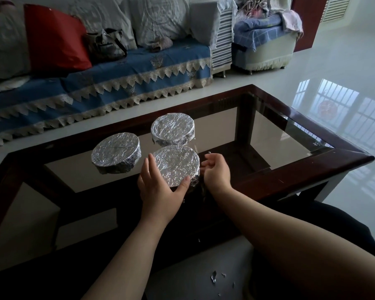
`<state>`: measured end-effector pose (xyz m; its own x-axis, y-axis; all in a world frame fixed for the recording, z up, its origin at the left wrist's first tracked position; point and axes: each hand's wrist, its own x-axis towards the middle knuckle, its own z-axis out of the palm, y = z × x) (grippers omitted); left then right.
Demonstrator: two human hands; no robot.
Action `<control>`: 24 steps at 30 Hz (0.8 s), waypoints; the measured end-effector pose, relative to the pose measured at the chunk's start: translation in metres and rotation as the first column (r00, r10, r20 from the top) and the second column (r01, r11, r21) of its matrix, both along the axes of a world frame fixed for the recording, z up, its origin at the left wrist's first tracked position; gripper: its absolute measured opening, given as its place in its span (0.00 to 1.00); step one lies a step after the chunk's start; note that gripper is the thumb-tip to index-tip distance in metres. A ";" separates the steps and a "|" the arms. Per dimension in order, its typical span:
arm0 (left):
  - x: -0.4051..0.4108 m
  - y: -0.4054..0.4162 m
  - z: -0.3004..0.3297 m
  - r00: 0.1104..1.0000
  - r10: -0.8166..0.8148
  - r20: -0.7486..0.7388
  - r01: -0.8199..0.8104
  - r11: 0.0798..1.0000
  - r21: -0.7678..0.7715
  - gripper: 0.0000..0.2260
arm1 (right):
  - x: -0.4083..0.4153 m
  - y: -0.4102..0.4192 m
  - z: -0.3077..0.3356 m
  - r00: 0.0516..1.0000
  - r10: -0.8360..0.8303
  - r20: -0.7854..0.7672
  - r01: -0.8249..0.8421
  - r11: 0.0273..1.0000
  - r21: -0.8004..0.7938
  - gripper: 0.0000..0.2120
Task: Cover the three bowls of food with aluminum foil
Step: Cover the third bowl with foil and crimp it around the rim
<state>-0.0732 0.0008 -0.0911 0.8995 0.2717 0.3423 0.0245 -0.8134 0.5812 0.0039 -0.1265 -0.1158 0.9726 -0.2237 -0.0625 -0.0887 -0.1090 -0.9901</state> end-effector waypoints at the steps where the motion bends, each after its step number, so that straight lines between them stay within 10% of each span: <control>1: -0.002 0.000 0.003 1.000 0.012 0.006 -0.011 0.999 -0.031 0.50 | 0.000 -0.005 0.003 0.999 -0.050 -0.012 0.051 0.997 0.059 0.16; 10: 0.008 0.018 0.001 0.991 -0.079 -0.107 0.052 0.970 -0.237 0.55 | -0.044 0.005 -0.004 0.987 0.126 0.102 -0.132 0.989 0.064 0.14; 24: 0.012 0.011 -0.011 0.997 -0.028 -0.072 0.006 0.959 -0.283 0.53 | -0.036 0.023 -0.002 0.996 -0.085 -0.040 0.092 0.972 0.216 0.10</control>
